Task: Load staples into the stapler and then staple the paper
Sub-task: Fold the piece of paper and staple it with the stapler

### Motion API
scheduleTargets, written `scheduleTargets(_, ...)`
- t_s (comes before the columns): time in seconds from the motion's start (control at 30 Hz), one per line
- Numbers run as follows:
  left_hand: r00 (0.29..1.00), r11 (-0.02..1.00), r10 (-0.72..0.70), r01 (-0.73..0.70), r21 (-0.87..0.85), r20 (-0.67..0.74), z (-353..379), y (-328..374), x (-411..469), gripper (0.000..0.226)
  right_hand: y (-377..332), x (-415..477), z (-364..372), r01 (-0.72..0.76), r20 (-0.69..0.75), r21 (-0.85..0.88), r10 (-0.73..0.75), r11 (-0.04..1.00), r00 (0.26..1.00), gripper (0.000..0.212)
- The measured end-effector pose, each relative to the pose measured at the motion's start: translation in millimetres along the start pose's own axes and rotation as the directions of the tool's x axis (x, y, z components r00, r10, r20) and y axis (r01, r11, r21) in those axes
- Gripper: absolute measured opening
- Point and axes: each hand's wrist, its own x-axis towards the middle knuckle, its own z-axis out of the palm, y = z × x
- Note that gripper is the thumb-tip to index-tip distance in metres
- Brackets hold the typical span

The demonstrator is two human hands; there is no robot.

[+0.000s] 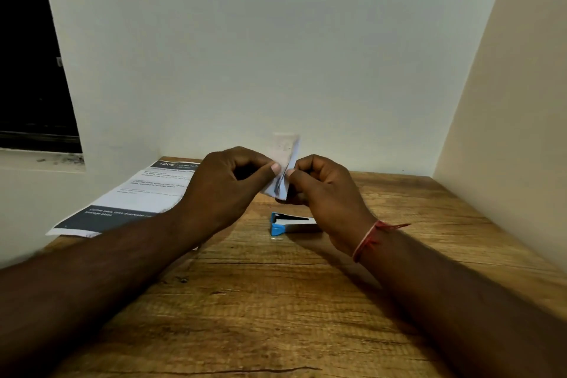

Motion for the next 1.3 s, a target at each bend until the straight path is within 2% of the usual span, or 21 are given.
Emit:
scheduleTargets(0.07,0.999,0.998,-0.032,0.03,-0.051,-0.038,0,-3,2,0.018,-5,0,-1,-0.082,0.006,0.22,0.083,0.972,0.997,0.014)
scheduleTargets(0.13,0.992,0.985,-0.119,0.112,-0.132,-0.043,-2,-8,5,0.03,-9,-1,-2,-0.154,0.051,0.418,0.146,0.895,0.988,0.014)
scheduleTargets(0.2,0.977,0.933,-0.21,0.209,-0.295,0.028,-5,-13,8,0.035,-10,-2,-2,-0.194,0.093,0.496,0.17,0.846,0.981,0.013)
scheduleTargets(0.27,0.968,0.88,-0.224,0.252,-0.402,0.115,-5,-16,7,0.04,-8,-2,-1,-0.226,0.122,0.497,0.191,0.838,0.974,0.011)
scheduleTargets(0.33,0.972,0.887,-0.198,0.234,-0.399,0.13,-5,-17,6,0.044,-7,-1,-2,-0.253,0.144,0.486,0.209,0.837,0.967,0.01)
scheduleTargets(0.5,0.993,0.962,-0.101,0.111,-0.251,0.053,-8,-11,2,0.046,-6,-3,-5,-0.287,0.184,0.382,0.232,0.878,0.955,0.022)
scheduleTargets(0.57,0.997,0.977,-0.065,0.073,-0.201,0.043,-8,-9,0,0.047,-4,-4,-6,-0.251,0.15,0.254,0.218,0.934,0.964,0.027)
scheduleTargets(0.63,0.999,0.986,-0.033,0.038,-0.163,0.035,-6,-8,0,0.048,-2,-3,-6,-0.217,0.109,0.206,0.198,0.954,0.974,0.028)
scheduleTargets(0.7,0.999,0.982,-0.029,0.034,-0.188,0.027,-6,-6,0,0.05,-3,-3,-7,-0.217,0.09,0.28,0.2,0.935,0.976,0.026)
scheduleTargets(0.83,0.999,0.922,-0.016,0.031,-0.385,0.043,-5,-1,2,0.046,-6,0,-10,-0.278,0.138,0.533,0.242,0.799,0.96,0.029)
scheduleTargets(0.97,0.999,0.92,0.044,-0.029,-0.39,0.029,-5,-1,2,0.039,-7,1,-12,-0.356,0.225,0.603,0.276,0.714,0.934,0.031)
scheduleTargets(1.1,0.999,0.905,0.045,-0.032,-0.424,0.021,-6,0,2,0.038,-9,0,-12,-0.379,0.265,0.599,0.272,0.706,0.925,0.035)
scheduleTargets(1.23,0.999,0.881,-0.009,0.03,-0.472,0.047,-6,-3,4,0.039,-6,3,-12,-0.343,0.194,0.606,0.285,0.718,0.939,0.06)
scheduleTargets(1.3,0.997,0.868,-0.049,0.071,-0.492,0.059,-7,-4,4,0.038,-4,4,-12,-0.302,0.171,0.574,0.249,0.761,0.953,0.066)
